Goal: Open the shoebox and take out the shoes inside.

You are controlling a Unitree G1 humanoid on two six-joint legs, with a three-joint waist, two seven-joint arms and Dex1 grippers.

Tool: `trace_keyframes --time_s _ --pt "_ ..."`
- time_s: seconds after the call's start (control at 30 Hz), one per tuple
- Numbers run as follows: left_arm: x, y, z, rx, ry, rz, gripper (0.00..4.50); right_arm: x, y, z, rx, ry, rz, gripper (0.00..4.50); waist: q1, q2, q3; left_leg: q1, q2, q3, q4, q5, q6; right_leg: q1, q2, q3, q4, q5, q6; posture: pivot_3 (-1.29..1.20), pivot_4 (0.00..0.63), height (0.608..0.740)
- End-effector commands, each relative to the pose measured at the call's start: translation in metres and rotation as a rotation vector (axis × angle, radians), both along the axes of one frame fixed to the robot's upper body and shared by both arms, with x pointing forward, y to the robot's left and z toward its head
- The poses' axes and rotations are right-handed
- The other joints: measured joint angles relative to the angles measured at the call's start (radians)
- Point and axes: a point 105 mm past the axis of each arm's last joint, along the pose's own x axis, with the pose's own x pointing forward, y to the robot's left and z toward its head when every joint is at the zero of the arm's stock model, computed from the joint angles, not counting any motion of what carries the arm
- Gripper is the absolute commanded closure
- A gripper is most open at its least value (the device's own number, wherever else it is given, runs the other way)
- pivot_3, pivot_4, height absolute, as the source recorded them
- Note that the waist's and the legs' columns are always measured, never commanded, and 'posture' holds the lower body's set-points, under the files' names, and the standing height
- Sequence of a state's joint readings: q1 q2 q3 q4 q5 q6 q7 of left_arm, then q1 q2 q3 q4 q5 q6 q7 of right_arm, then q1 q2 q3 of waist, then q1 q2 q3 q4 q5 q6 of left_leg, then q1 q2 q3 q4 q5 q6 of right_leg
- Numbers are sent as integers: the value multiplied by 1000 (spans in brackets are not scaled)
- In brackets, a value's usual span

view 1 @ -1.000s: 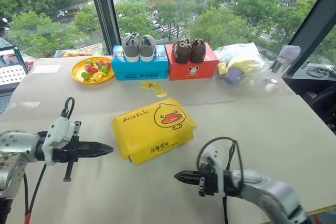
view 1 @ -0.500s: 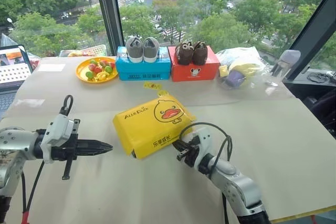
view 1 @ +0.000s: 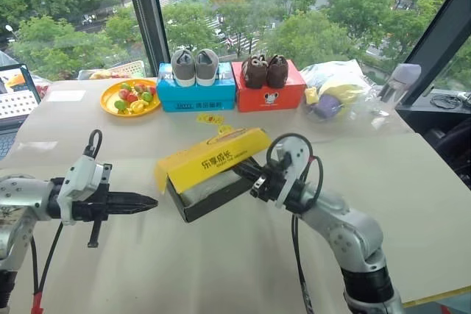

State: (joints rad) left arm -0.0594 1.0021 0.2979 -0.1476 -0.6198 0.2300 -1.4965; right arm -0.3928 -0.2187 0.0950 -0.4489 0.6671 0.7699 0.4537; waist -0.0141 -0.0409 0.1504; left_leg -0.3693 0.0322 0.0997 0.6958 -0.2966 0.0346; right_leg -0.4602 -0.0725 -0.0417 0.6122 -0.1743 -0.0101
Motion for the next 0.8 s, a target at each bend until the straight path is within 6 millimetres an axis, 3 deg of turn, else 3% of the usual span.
trace_keyframes --time_s 0.03,0.1,0.23,0.33,0.4,0.57,0.67,0.73,0.8 --pt "0 2 27 15 -87 39 4464 15 2 26 -13 -85 -8 4500 0 0 0 0 0 0 0 0 0 0 0 0 0 0 -1 0 150 731" --pt "1 4 36 13 -110 65 4464 28 4 30 -46 -105 -31 4500 -1 0 0 0 0 0 0 0 0 0 0 0 0 2 -4 0 150 731" --pt "-4 -6 64 -32 -170 84 4464 78 18 34 -182 -174 -101 4500 -4 0 1 0 0 1 0 0 0 0 0 0 0 3 -5 0 150 731" --pt "-11 -17 70 -53 -176 69 4464 108 32 20 -343 -192 -117 4500 -8 2 2 0 -1 1 0 0 -1 -1 1 0 0 5 -5 0 150 731" --pt "-13 -19 71 -59 -174 69 4464 118 36 13 -394 -200 -118 4500 -10 1 2 0 -1 1 -1 1 -1 -1 1 0 0 5 -5 0 150 731" --pt "-15 -23 70 -66 -170 77 4464 125 56 -7 -479 -153 -50 4500 -16 2 2 -2 0 1 -2 3 -7 -2 2 0 0 5 -5 0 150 731" --pt "-15 -26 69 -74 -163 73 4464 125 56 -20 -525 -133 -34 4500 -21 2 2 -2 0 1 -2 3 -7 -1 1 0 0 5 -5 0 150 731" --pt "-14 -27 68 -83 -158 71 4464 125 53 -19 -513 -136 -38 4500 -24 2 2 -2 0 0 -2 2 -7 0 1 -1 0 5 -4 0 150 731" --pt "-12 -27 66 -87 -153 71 4464 121 49 -4 -466 -168 -37 4500 -25 2 2 -2 0 0 -2 2 -7 0 0 -1 0 5 -4 0 150 731"
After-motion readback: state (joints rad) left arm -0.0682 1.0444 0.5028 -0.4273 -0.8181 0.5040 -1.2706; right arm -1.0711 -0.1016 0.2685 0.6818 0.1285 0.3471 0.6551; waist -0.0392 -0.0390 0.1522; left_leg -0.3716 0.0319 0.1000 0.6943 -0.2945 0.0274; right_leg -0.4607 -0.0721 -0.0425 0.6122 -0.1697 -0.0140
